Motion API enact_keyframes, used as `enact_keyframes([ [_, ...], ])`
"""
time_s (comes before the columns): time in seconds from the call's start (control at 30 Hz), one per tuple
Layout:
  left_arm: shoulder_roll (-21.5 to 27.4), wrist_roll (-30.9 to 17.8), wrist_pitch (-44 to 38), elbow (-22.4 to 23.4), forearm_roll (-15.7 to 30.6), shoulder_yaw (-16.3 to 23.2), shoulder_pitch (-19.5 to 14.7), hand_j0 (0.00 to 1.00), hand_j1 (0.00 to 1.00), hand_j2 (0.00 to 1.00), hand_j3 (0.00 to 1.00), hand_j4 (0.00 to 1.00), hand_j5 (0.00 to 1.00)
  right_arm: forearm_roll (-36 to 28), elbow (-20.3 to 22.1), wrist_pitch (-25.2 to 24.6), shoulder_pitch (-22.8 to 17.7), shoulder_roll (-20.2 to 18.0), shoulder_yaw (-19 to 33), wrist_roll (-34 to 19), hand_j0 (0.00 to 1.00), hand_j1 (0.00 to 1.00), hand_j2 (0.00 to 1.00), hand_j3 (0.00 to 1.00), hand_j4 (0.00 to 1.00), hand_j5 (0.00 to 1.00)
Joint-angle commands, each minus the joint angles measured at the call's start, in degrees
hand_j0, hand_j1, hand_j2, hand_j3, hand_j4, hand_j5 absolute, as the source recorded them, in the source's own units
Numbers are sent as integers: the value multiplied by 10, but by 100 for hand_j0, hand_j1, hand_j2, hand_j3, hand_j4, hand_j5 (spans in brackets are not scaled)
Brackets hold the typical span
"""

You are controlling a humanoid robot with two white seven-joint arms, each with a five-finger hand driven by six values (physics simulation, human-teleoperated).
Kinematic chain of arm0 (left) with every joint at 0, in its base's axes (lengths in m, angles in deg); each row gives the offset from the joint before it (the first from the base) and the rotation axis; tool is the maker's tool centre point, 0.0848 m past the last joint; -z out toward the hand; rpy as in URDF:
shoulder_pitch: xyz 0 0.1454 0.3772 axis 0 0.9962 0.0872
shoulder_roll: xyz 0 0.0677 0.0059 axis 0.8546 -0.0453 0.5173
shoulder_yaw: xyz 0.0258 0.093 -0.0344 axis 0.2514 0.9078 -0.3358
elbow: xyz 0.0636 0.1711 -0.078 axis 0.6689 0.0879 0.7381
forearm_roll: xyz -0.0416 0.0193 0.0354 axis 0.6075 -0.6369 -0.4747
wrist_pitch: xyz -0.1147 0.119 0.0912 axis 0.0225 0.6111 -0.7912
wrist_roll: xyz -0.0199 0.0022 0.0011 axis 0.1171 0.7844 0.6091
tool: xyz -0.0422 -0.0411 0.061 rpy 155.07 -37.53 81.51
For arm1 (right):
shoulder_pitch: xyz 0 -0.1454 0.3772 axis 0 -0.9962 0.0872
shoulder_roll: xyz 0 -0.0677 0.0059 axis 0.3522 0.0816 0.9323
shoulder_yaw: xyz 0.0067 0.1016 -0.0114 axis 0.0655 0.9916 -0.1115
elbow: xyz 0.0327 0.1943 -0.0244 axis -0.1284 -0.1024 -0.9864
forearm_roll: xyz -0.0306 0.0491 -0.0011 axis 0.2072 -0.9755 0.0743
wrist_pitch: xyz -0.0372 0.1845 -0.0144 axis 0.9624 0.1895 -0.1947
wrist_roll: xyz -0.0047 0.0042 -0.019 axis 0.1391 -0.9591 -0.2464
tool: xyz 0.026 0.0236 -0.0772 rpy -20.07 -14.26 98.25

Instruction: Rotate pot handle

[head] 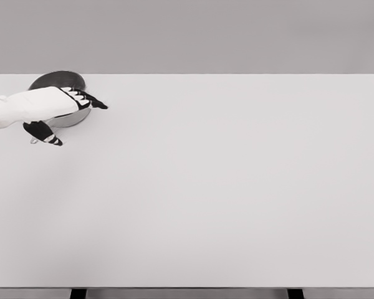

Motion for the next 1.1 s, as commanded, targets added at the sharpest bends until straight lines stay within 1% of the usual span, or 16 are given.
enact_keyframes([
  [0.0,20,0,12,-2,-4,11,-1,100,100,100,100,100,100,0,0,0,-1,0,0,0,100,100,100,100,100,100],
  [0.1,19,0,8,1,-24,11,-1,100,100,100,100,100,100,0,0,0,-1,0,0,0,100,100,100,100,100,100],
  [0.23,21,0,7,3,-27,11,1,100,100,100,100,100,100,0,0,0,0,0,0,-1,100,100,100,100,100,100],
  [0.3,19,2,4,11,-48,11,1,100,100,100,100,100,100,0,0,0,0,0,0,0,100,100,100,100,100,100],
  [0.37,19,21,-4,25,-59,10,1,100,100,100,100,100,100,0,0,0,-1,0,0,0,100,100,100,100,100,100],
  [0.5,20,33,-4,44,-77,11,3,100,100,100,100,100,100,0,0,0,0,0,0,0,100,100,100,100,100,100],
  [0.73,22,36,-4,54,-80,10,4,100,100,100,100,100,100,0,0,0,-1,0,0,0,100,100,100,100,100,100],
  [0.8,22,39,-4,70,-82,9,4,100,100,100,100,100,100,0,0,1,0,0,0,-1,100,100,100,100,100,100],
  [0.87,22,54,-4,83,-86,8,4,100,100,100,100,100,100,0,0,0,0,0,0,0,100,100,100,100,100,100],
  [0.93,22,55,-4,85,-89,8,4,100,100,100,100,100,100,0,0,0,-1,0,0,0,100,100,100,100,100,100],
  [1.07,19,55,-4,107,-93,5,4,100,100,100,100,100,100,0,0,1,0,0,0,0,100,100,100,100,100,100],
])
